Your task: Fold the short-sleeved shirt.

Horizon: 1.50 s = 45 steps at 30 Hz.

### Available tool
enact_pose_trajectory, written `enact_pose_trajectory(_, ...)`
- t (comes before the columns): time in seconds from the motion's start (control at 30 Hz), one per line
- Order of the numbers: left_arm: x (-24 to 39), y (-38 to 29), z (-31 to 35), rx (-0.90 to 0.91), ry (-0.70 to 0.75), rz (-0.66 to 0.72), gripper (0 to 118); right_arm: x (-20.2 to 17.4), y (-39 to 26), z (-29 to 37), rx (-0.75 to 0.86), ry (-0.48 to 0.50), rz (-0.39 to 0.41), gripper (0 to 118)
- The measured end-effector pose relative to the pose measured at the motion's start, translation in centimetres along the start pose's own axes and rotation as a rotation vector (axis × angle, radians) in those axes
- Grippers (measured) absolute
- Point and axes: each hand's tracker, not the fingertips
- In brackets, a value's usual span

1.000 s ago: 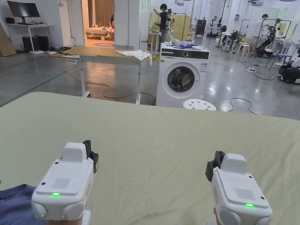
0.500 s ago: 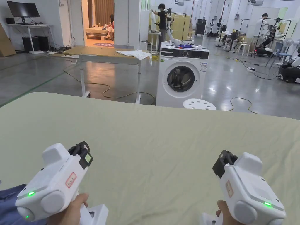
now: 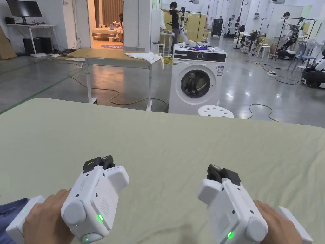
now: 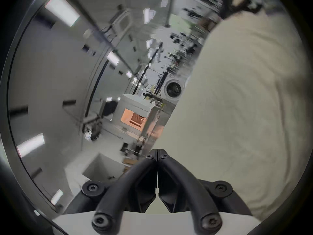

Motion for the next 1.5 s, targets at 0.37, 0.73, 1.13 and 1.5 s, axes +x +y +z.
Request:
enact_pose_trajectory(0.37,-3.5,-3.0,0.6,0.016,-0.068,1.059,0,2.4,-0.6,0.3,-0.104,-0.015,-0.849,4)
enact_pose_trajectory(0.73,-4.3,-4.6,1.9,0.05,0.017,1.403,0,3.2,-4.3,1.3,-0.208,-0.158,-1.398,4)
enact_pose_trajectory(1.13,-6.5,-9.8,3.7,-0.122,-0.109,1.268,0,3.3,-1.5,1.0,-0.136,-0.053,-1.264,4)
enact_pose_trajectory(1.5,-8.0,-24.8,6.9,-0.551,-0.25,1.231,0,0.3,0.0,-0.6,-0.133,0.071,-1.241,4)
